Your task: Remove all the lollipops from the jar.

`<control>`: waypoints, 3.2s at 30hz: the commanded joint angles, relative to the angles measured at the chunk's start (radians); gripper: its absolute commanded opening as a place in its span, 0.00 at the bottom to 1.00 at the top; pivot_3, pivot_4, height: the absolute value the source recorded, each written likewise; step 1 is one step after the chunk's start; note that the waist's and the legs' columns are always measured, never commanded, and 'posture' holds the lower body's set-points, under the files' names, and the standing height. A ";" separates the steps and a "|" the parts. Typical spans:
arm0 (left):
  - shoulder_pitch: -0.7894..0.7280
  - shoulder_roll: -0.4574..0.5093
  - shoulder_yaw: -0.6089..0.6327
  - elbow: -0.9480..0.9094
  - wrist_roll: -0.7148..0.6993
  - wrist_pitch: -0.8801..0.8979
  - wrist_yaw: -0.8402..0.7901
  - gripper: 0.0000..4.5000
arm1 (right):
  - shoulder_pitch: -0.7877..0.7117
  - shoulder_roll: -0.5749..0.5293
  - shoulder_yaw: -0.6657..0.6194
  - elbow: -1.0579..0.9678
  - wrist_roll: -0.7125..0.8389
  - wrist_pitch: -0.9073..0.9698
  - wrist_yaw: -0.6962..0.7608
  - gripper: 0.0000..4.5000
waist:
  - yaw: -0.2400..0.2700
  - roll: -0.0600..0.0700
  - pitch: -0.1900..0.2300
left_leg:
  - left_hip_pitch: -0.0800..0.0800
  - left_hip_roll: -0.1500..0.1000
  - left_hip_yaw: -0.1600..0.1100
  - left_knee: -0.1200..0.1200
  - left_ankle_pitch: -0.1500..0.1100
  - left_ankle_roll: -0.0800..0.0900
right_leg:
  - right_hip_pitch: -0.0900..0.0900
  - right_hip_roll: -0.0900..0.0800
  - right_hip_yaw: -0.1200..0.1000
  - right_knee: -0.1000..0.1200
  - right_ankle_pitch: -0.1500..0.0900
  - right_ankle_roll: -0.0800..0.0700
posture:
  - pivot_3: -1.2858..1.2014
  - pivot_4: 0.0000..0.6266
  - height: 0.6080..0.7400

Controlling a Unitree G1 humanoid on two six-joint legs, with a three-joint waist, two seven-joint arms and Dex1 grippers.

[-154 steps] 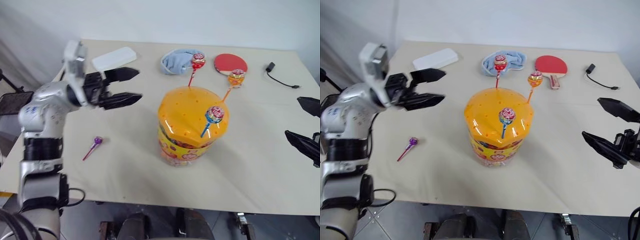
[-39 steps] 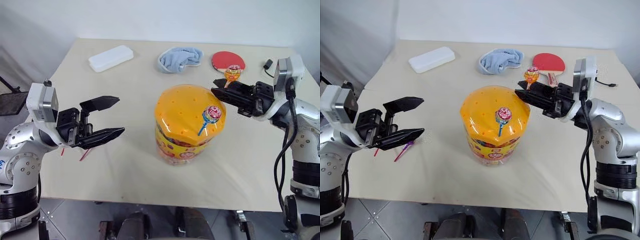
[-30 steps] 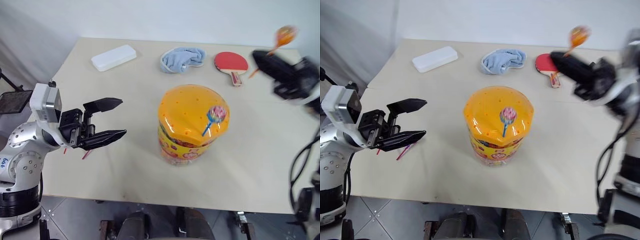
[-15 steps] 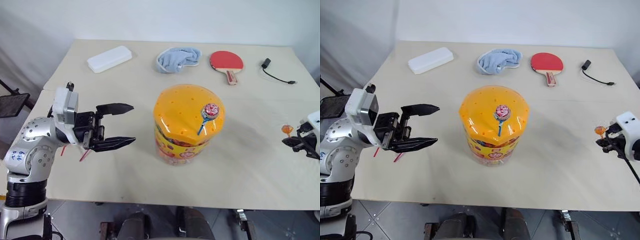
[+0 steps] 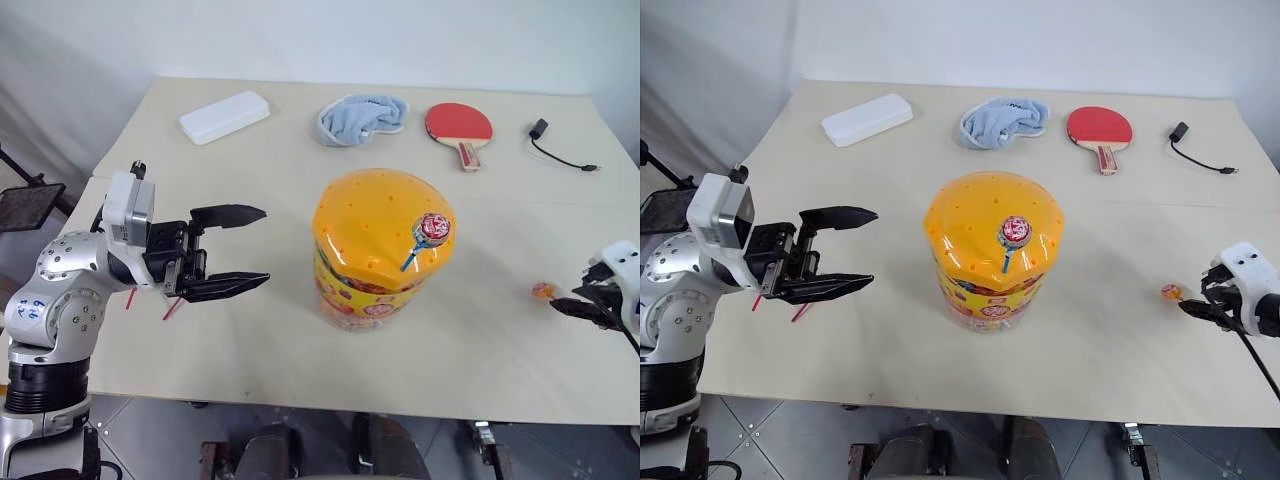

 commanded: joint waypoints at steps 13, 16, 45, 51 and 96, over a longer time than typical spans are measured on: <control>0.018 0.060 0.027 0.124 0.021 -0.040 -0.125 1.00 | 0.064 0.195 -0.349 -0.800 0.690 -0.026 0.206 0.88 | -0.002 -0.001 0.000 | 0.001 0.001 -0.003 0.000 0.000 0.000 | 0.001 -0.003 0.002 0.000 0.000 0.000 | 0.52 0.24 1.00; -0.007 0.051 0.017 0.124 0.018 -0.037 -0.125 1.00 | 0.007 0.267 -0.233 -0.895 0.689 -0.059 0.142 0.88 | 0.006 -0.001 0.000 | 0.000 0.000 -0.004 0.000 -0.001 0.000 | 0.002 -0.004 0.001 0.000 0.000 0.000 | 0.52 0.24 1.00; -0.059 -0.024 -0.004 -0.006 -0.055 0.009 -0.076 1.00 | -0.271 0.322 -0.057 -0.798 0.808 -0.038 0.072 0.00 | 0.008 -0.002 0.000 | 0.000 0.000 -0.004 0.001 -0.001 0.001 | 0.001 -0.003 0.000 0.002 0.000 0.000 | 0.52 0.24 1.00; -0.068 -0.028 -0.007 -0.003 -0.046 -0.002 -0.081 1.00 | -0.290 0.156 -0.265 -0.669 0.941 0.108 -0.082 0.00 | 0.017 -0.003 -0.001 | 0.000 0.000 -0.005 0.001 -0.001 0.001 | 0.002 -0.005 0.000 0.000 0.000 0.000 | 0.52 0.24 1.00; 0.165 0.012 0.068 0.192 0.278 -0.257 0.071 1.00 | 0.152 0.230 -0.222 -0.405 0.355 -0.456 0.437 1.00 | 0.009 0.000 -0.001 | 0.001 0.001 0.001 0.001 -0.003 0.003 | 0.002 -0.005 0.001 -0.001 0.001 0.002 | 0.52 0.24 1.00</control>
